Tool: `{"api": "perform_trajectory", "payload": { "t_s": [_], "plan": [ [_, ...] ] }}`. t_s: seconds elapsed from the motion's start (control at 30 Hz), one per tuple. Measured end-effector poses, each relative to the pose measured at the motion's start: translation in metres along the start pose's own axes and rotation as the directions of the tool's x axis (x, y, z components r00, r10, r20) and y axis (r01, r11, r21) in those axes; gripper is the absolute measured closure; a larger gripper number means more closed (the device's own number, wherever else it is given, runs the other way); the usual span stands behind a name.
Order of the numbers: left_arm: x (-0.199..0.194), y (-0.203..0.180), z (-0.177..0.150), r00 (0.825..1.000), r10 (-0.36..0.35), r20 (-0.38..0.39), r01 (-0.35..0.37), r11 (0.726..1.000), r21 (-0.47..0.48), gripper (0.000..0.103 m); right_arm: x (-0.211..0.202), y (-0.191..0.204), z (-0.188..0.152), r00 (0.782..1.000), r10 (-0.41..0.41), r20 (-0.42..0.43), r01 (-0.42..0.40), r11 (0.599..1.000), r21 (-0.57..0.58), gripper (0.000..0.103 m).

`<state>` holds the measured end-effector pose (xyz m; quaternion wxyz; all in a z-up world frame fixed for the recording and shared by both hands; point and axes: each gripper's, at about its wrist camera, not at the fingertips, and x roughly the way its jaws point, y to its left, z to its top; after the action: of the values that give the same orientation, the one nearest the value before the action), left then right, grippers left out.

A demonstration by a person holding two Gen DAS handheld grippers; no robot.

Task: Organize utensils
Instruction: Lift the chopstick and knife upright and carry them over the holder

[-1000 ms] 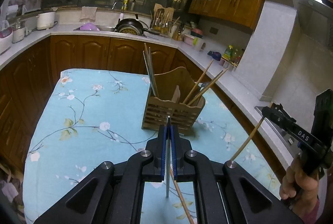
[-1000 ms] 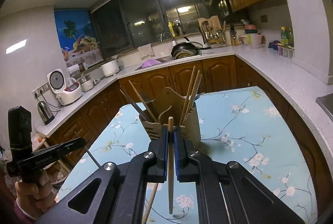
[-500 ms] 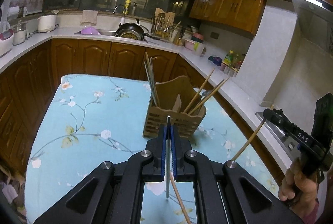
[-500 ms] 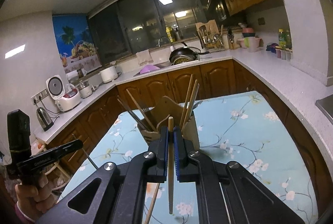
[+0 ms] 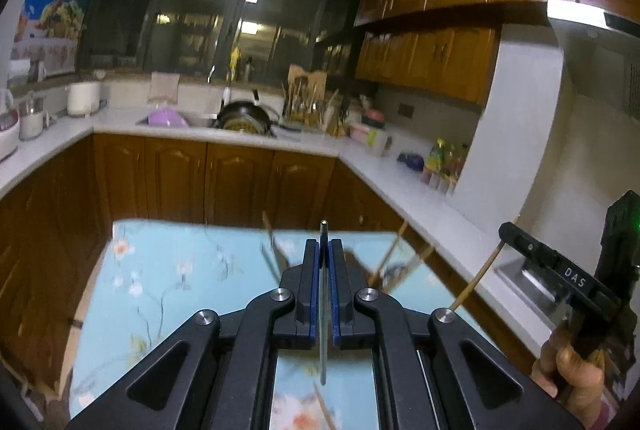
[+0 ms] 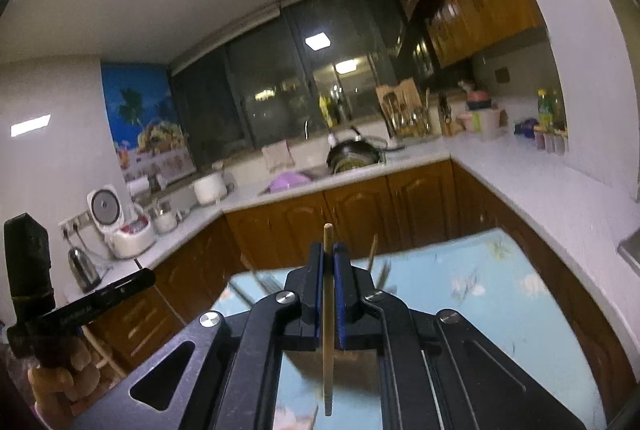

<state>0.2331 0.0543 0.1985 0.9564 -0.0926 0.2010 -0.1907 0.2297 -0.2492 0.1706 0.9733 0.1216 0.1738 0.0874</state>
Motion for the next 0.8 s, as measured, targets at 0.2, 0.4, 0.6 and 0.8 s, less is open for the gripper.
{"api": "perform_trajectory", "payload": {
  "t_s": [0.2, 0.4, 0.6, 0.8],
  "plan": [
    [0.036, -0.002, 0.018, 0.998, 0.016, 0.062, -0.017, 1.0, 0.008, 0.101, 0.019, -0.001, 0.028, 0.996, -0.017, 0.082, 0.017, 1.0, 0.002, 0.098],
    [0.087, 0.003, 0.002, 0.997, 0.051, 0.05, -0.05, 0.999, -0.012, 0.101, 0.043, -0.005, 0.021, 0.995, -0.033, 0.09, 0.033, 0.999, 0.0, 0.098],
    [0.125, 0.005, -0.012, 0.996, 0.091, 0.026, -0.09, 0.995, -0.041, 0.101, 0.062, -0.008, -0.002, 0.996, -0.063, 0.066, 0.064, 0.998, -0.018, 0.098],
    [0.146, 0.002, -0.027, 0.996, 0.09, -0.023, -0.091, 0.996, -0.027, 0.101, 0.076, -0.013, -0.025, 0.998, -0.063, 0.002, 0.063, 0.998, -0.011, 0.098]
  ]
}}
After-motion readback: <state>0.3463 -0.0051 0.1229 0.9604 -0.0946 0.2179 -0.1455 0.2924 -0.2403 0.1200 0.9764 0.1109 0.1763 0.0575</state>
